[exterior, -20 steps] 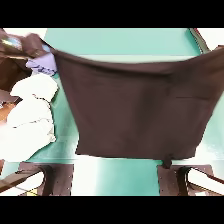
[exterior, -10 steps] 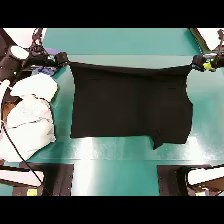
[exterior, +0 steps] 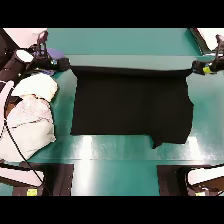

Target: Fold the shirts.

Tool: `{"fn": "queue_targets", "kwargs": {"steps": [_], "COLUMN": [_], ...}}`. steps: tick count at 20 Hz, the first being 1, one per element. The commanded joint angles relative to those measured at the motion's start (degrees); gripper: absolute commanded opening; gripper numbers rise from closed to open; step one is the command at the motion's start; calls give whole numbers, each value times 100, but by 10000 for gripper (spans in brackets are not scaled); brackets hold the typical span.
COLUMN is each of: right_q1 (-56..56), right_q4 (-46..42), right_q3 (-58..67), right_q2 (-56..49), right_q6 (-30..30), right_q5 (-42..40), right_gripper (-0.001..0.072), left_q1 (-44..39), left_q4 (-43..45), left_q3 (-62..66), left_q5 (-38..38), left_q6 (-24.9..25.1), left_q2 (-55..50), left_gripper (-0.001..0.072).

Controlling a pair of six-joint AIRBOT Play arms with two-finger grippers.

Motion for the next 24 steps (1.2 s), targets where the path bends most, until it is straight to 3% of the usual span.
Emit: {"fn": "queue_targets", "kwargs": {"steps": [1, 5, 6, 7, 8, 12, 13, 15, 18, 24], "right_q1": [72, 72, 72, 70, 50, -343, -474, -767, -1102, -1309], "right_q4": [-446, -352, -352, -348, -356, -332, -197, 380, 1119, 1290], "right_q3": [-748, -1423, -1460, -1408, -1316, -1113, -1113, -1231, -1808, -2907], "right_q2": [249, 498, 511, 507, 511, 968, 1106, 1414, 1910, 2524], "right_q6": [-52, 0, 63, 76, 76, 7, -111, -323, -566, -702], "right_q5": [136, -70, 11, 238, 533, 1825, 2155, 2618, 2487, 2192], "right_gripper": [8, 16, 101, 387, 458, 424, 368, 360, 359, 360], "left_q1": [2, 2, 2, 4, 61, 555, 640, 671, 671, 669], "left_q4": [33, 66, 70, 85, 179, 498, 654, 734, 741, 105], "left_q3": [-437, -763, -761, -758, -713, -774, -1034, -1886, -3351, -4767], "left_q5": [-422, -481, -527, -584, -831, -2208, -2444, -2739, -2752, -2586], "left_q6": [20, -22, -125, -310, -479, -551, -531, -341, -297, 190], "left_q2": [-4, -4, 2, 15, 22, 376, 621, 1215, 2050, 2376], "left_gripper": [26, 32, 259, 526, 533, 537, 537, 537, 537, 537]}}
